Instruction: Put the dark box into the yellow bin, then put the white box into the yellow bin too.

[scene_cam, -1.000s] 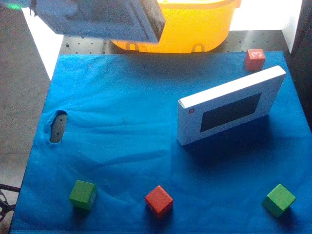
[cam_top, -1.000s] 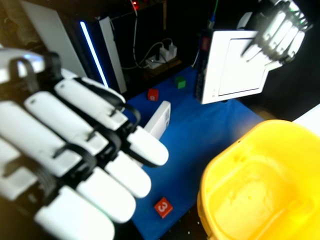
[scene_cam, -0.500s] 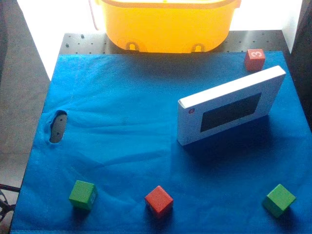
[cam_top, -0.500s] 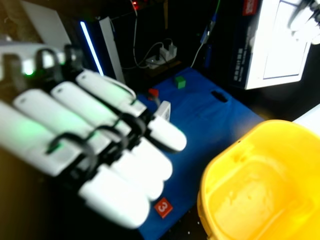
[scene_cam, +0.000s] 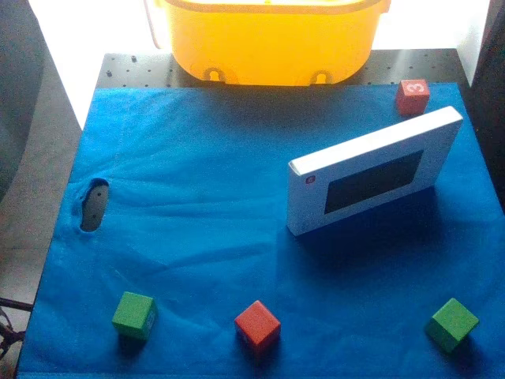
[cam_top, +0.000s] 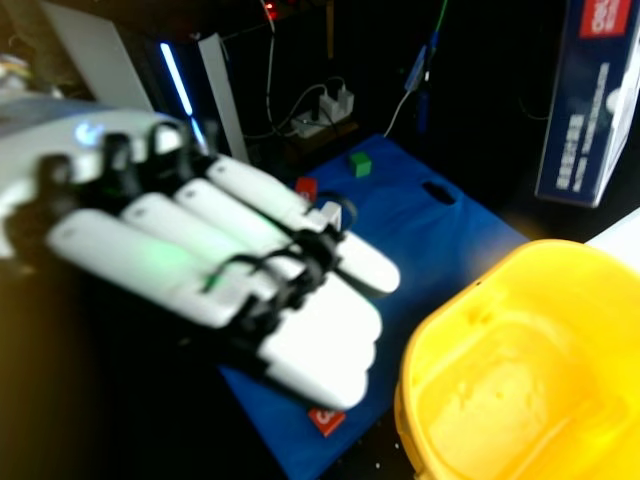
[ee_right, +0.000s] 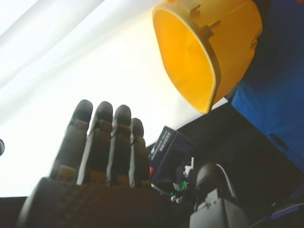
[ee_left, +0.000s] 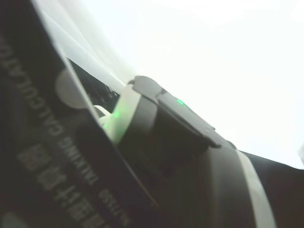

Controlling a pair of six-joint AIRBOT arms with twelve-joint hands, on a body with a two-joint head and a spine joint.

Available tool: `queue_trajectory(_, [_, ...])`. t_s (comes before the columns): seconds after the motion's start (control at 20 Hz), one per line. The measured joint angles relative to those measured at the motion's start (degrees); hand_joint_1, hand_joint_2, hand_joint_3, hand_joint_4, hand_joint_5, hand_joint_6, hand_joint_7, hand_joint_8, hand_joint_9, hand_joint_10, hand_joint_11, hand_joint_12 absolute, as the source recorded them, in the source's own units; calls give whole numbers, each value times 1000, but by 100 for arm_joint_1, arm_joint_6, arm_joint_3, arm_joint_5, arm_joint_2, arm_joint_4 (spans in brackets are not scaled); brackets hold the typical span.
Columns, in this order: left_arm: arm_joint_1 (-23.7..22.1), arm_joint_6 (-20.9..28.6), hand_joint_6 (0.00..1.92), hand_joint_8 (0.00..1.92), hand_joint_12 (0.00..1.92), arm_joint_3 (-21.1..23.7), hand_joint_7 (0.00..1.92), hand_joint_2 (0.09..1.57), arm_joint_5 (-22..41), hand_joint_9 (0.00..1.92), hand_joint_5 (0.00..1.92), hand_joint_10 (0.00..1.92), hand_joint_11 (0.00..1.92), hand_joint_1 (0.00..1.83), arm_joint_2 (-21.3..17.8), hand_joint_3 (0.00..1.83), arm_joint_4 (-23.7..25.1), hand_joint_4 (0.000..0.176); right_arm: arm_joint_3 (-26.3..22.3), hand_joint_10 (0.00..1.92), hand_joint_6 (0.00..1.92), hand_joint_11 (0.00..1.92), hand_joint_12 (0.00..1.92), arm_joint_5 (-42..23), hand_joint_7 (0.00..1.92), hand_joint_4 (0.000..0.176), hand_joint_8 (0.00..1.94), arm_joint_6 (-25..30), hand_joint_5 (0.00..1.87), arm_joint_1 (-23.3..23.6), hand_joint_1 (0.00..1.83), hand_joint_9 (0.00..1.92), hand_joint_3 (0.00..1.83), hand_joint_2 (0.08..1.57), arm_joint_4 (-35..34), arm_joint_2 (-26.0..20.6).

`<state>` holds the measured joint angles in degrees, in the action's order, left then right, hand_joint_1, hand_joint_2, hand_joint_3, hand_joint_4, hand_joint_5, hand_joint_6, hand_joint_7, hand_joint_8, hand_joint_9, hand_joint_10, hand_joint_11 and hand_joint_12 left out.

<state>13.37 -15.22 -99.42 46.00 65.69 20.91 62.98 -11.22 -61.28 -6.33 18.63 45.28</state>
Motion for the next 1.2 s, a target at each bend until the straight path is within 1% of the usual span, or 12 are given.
queue_trajectory(0.15, [-4,0,37,1802,1900,-258,1338,950,-72,1464,1488,1856,1497,1226,278,0,0,0,13,0,0,155,213,-57,428,0,1,0,294,-35,46,323,0,996,2,22])
queue_trajectory(0.3, [-42,0,37,1388,1880,-511,1257,954,-166,1362,1484,1575,1286,1222,520,0,31,0,74,5,4,114,287,-188,424,0,0,-2,323,-37,53,368,1,1031,0,94])
queue_trajectory(0.35, [-136,-7,45,1739,1919,-553,1220,956,-240,1353,1479,1827,1375,1220,590,0,61,0,74,0,0,9,517,-216,431,0,0,0,307,-44,70,352,1,998,2,105])
queue_trajectory(0.5, [-387,9,53,1884,1921,-629,1164,950,-208,1294,1481,1917,1355,1219,688,0,188,0,74,0,1,0,567,-245,431,0,0,0,302,-76,42,334,1,997,11,162])
queue_trajectory(0.55, [-476,2,455,1450,1921,-667,782,990,-208,678,1282,1779,658,1207,739,0,221,0,74,0,1,0,605,-275,419,0,1,0,309,-76,31,315,0,985,9,177])
queue_trajectory(0.6, [-531,7,455,1450,1921,-699,782,990,-210,678,1282,1779,658,1207,780,0,260,0,74,0,1,0,605,-297,419,0,1,0,309,-76,31,315,0,985,11,179])
queue_trajectory(0.65, [-575,-4,495,1902,1921,-699,1009,992,-210,1088,1262,1915,1136,1196,848,0,267,0,72,2,2,8,623,-310,418,0,2,0,313,-76,25,318,4,996,11,179])
queue_trajectory(0.95, [-640,17,411,1887,1921,-699,1100,986,-116,1232,1298,1921,1312,1208,979,0,365,0,85,3,0,8,575,-361,432,0,2,0,302,-76,32,362,0,1032,15,289])
queue_trajectory(1.0, [-640,15,513,1360,1921,-702,853,1008,-122,970,1238,1817,1070,1208,979,2,345,0,85,5,0,4,577,-374,439,0,5,-2,292,-76,24,367,0,1022,17,310])
queue_trajectory(1.05, [-640,15,513,1360,1921,-713,853,1008,-125,970,1238,1817,1070,1208,979,2,356,0,85,5,0,4,577,-385,439,0,5,-2,292,-76,24,367,0,1022,15,319])
queue_trajectory(1.15, [-640,22,465,262,1383,-739,603,997,-212,290,1271,649,77,1200,979,0,358,0,85,7,0,0,579,-439,449,0,7,0,280,-76,3,377,0,1023,17,356])
queue_trajectory(1.2, [-640,66,571,118,1067,-761,820,1014,-216,585,1211,345,252,1193,979,3,372,0,85,1,2,24,533,-457,430,0,6,0,275,-76,0,368,0,1032,24,358])
